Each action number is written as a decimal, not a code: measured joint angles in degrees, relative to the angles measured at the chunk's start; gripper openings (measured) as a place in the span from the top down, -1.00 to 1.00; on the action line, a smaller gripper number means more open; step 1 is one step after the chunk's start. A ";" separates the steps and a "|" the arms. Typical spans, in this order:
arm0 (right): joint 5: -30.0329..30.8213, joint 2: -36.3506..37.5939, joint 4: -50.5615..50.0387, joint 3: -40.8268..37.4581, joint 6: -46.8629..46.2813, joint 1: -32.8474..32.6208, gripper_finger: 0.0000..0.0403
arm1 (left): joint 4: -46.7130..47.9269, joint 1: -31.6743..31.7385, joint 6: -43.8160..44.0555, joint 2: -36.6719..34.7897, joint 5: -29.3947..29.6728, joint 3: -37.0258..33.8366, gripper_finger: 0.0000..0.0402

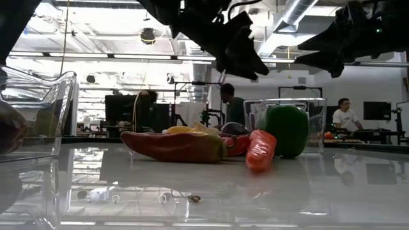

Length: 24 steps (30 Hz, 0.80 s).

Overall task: Sort produce into baskets
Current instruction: Put the red bell pepper into the top transparent bin, then put the left yellow lemon into the bottom transparent bin

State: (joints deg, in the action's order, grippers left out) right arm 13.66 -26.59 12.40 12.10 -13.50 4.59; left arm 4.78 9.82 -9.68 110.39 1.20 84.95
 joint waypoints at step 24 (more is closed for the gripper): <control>1.65 0.00 0.02 0.00 0.00 -1.95 -0.27 | 24.95 0.31 0.31 -6.71 4.05 -4.61 -0.64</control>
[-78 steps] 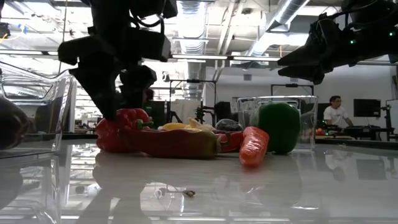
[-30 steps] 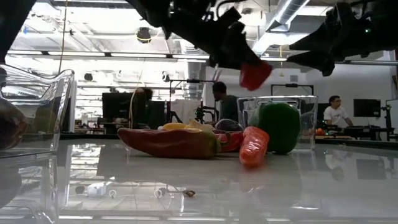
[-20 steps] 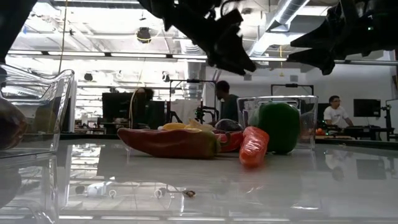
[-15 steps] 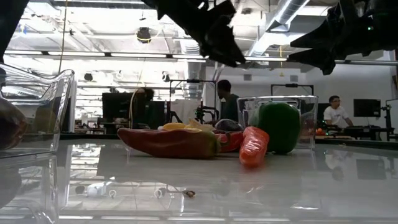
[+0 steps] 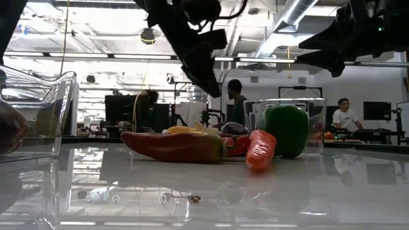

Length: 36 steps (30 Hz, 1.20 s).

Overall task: Sort produce into baskets
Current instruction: Put the left yellow lemon into the bottom transparent bin

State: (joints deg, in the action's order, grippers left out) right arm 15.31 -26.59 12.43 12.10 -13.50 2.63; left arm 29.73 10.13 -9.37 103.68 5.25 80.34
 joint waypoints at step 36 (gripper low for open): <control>-0.22 0.00 0.52 0.00 -0.11 -0.79 -0.27 | -0.20 -0.46 -2.84 0.48 1.64 -15.53 -0.21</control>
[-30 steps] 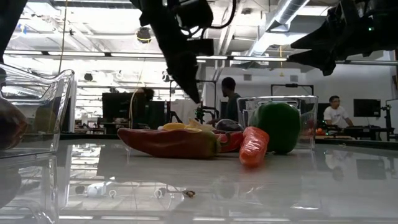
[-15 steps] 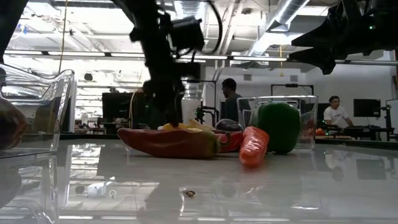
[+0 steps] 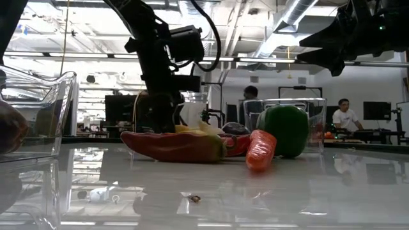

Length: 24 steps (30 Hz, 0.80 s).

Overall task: Sort produce into baskets
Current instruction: Put the left yellow lemon into the bottom transparent bin

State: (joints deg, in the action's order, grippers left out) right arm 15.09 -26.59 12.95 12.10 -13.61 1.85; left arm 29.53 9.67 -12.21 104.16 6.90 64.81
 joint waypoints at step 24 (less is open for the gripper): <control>-0.01 -0.01 -0.71 0.00 0.40 -0.39 -0.27 | 23.96 -8.32 15.83 -16.34 -24.77 9.80 -0.06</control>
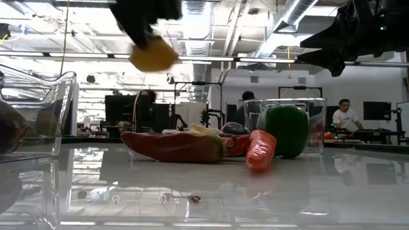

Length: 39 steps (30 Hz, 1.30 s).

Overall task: Sort produce into baskets
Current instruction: Put the left yellow lemon into the bottom transparent bin, then put the bottom dark red chili pepper into the top transparent bin

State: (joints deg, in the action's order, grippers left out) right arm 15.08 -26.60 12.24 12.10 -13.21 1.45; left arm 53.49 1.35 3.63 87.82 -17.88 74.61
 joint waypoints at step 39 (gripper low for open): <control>-2.00 1.88 2.70 0.02 5.76 6.23 -0.27 | 2.29 -20.03 29.90 1.71 28.29 -0.02 -0.50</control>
State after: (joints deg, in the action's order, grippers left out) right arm 13.08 -24.72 14.95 12.12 -7.44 7.68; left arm 55.79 -18.68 33.53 89.53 10.41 74.59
